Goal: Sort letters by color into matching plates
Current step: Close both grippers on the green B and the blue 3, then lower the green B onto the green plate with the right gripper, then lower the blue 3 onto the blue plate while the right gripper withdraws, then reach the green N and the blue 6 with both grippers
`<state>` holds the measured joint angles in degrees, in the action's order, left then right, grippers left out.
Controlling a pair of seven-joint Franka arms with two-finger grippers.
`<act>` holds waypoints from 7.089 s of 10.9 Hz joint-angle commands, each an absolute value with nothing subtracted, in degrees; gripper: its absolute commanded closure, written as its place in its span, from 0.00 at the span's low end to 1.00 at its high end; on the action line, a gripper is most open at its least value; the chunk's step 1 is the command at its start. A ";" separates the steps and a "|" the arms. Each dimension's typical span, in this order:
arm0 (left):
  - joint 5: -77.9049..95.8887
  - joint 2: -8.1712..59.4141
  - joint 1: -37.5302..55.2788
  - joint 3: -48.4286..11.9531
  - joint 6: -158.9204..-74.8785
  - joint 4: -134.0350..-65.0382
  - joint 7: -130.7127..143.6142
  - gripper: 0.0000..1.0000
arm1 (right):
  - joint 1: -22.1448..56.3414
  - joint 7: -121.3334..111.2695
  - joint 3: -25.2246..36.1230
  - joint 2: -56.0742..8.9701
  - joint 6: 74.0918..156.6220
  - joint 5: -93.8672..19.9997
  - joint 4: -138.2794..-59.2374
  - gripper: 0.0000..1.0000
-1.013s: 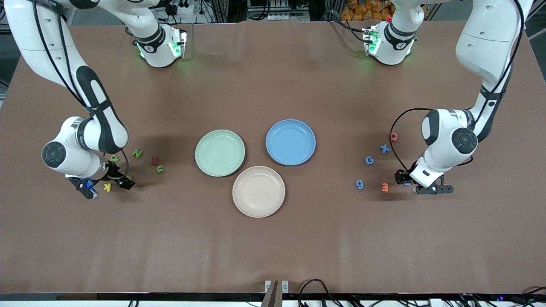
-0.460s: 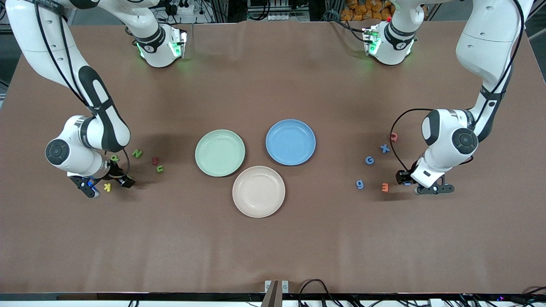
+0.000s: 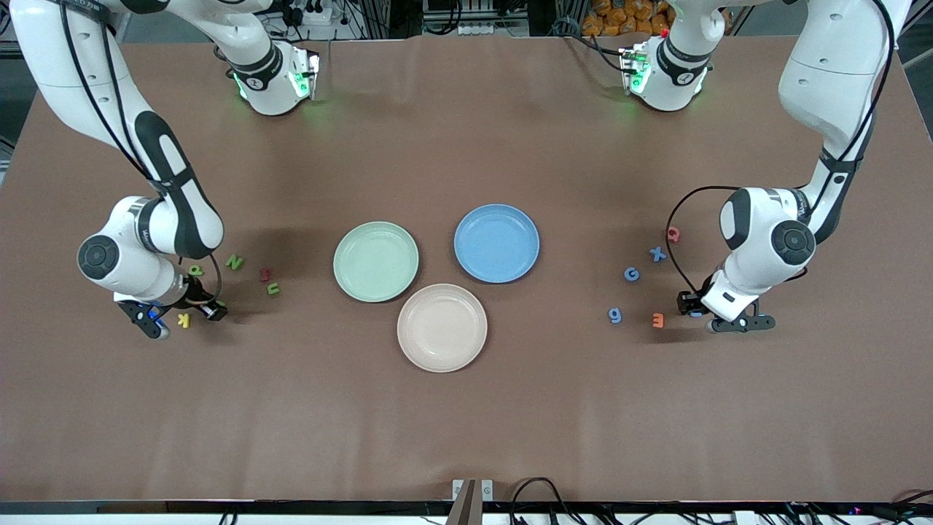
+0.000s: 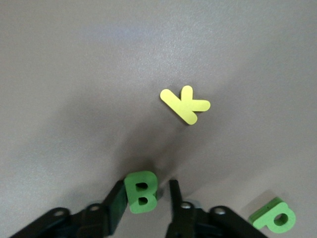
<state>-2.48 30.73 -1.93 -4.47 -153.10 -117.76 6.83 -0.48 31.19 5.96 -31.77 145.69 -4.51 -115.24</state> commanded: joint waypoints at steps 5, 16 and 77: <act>-3.69 31.46 -2.37 -4.57 -153.63 -117.42 8.53 1.00 | -0.35 31.20 6.24 -31.64 147.66 -4.66 -117.07 0.80; -3.69 29.27 -0.28 -4.75 -144.15 -113.03 8.61 1.00 | -0.53 17.90 3.70 -25.40 143.88 -4.22 -116.46 0.84; -12.38 31.64 14.95 -12.92 -131.75 -100.37 41.23 0.00 | 3.24 20.11 9.58 -13.18 155.99 -13.00 -140.44 0.00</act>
<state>-9.83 32.55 17.30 -12.48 -132.01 -99.68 42.28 1.97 17.63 10.06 -16.43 153.24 -10.98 -136.86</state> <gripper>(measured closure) 0.000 0.000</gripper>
